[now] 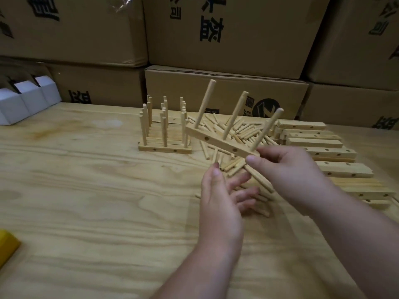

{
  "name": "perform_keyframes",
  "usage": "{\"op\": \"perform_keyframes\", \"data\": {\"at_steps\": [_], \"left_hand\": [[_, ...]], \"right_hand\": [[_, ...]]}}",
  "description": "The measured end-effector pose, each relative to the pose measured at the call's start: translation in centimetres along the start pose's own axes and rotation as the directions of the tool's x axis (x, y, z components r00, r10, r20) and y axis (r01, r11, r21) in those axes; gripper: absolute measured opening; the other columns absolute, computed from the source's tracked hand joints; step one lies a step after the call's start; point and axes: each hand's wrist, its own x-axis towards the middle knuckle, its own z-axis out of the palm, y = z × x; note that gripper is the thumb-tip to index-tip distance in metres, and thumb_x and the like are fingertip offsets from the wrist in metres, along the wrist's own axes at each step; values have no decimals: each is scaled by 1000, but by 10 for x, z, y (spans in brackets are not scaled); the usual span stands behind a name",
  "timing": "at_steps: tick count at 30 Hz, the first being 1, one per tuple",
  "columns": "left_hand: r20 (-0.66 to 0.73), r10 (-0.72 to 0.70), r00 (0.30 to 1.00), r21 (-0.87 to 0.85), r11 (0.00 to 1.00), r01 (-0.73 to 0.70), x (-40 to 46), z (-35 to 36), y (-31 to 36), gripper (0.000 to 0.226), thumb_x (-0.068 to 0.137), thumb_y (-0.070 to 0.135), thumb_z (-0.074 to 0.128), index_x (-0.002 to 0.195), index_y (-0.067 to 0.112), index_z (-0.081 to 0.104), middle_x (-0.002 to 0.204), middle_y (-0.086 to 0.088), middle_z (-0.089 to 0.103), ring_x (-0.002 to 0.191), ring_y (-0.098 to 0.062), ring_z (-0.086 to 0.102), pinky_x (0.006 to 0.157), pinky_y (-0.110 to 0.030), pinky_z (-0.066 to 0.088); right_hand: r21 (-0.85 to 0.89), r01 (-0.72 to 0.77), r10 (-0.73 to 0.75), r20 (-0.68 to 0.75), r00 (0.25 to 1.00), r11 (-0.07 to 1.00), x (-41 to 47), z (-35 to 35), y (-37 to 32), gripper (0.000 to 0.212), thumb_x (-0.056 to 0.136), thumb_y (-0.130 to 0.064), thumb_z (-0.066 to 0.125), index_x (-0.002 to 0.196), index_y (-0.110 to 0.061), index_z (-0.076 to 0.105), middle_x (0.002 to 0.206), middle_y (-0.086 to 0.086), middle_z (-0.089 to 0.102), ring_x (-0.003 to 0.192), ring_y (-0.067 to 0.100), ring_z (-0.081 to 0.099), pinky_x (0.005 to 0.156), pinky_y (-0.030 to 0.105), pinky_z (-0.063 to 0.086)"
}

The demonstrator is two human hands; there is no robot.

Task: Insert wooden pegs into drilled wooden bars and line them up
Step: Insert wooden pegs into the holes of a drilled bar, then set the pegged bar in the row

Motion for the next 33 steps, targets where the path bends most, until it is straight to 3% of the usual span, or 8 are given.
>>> {"op": "perform_keyframes", "data": {"at_steps": [5,9,13,17,20,26,30,33], "left_hand": [[46,-98,994,42,994,96,2,0,-3,41,110,41,28,110,23,66,92,-7,80,79,-25,77,64,-31,60],[61,-102,993,41,994,100,4,-3,-5,48,110,40,31,95,22,73,82,-7,79,61,-18,72,50,-28,56],[25,-106,994,91,991,103,5,-7,-7,52,105,50,42,86,18,78,74,2,76,60,-11,70,50,-26,54],[-10,-61,998,151,987,62,7,-9,-11,65,70,79,42,89,29,79,92,2,79,94,-24,75,89,-54,58],[-36,-55,998,159,985,60,8,-10,-13,69,70,81,41,93,29,79,98,3,79,102,-25,73,98,-60,52],[-84,-42,996,182,982,57,6,-10,-8,66,68,81,38,88,33,79,97,8,79,102,-17,72,98,-54,52],[-86,-34,996,230,972,53,4,-11,-4,50,99,61,40,88,29,77,93,16,78,93,-1,71,95,-40,55],[-82,-48,995,247,967,67,5,-12,-3,48,104,55,38,98,26,77,96,16,78,97,0,71,97,-37,54]], "right_hand": [[-174,163,-131,182,975,971,54,49,-42,43,89,-41,71,128,-24,66,100,-17,66,88,-3,57,70,18,42],[-328,249,-145,309,940,911,73,91,-45,42,93,-40,68,130,-21,65,124,-1,68,109,14,61,83,23,40],[-395,205,-69,332,941,895,80,108,-36,41,92,-40,69,128,-21,67,119,-1,70,106,17,62,81,25,44],[-431,192,-46,326,944,882,81,114,-32,37,88,-40,72,120,-21,71,109,-3,72,88,11,59,73,25,47],[-445,197,-47,325,945,874,82,116,-31,23,88,-37,71,105,-22,78,95,-6,73,85,11,63,80,33,56],[-472,235,-83,320,944,850,83,123,-31,17,90,-36,68,92,-24,80,83,-6,72,79,13,63,75,34,57],[-475,241,-115,278,954,846,87,127,-28,15,89,-35,69,86,-24,79,76,-7,71,74,13,63,69,32,55],[-479,239,-141,231,963,845,90,129,-28,13,87,-35,71,84,-26,79,75,-9,70,74,11,63,72,35,57]]}}
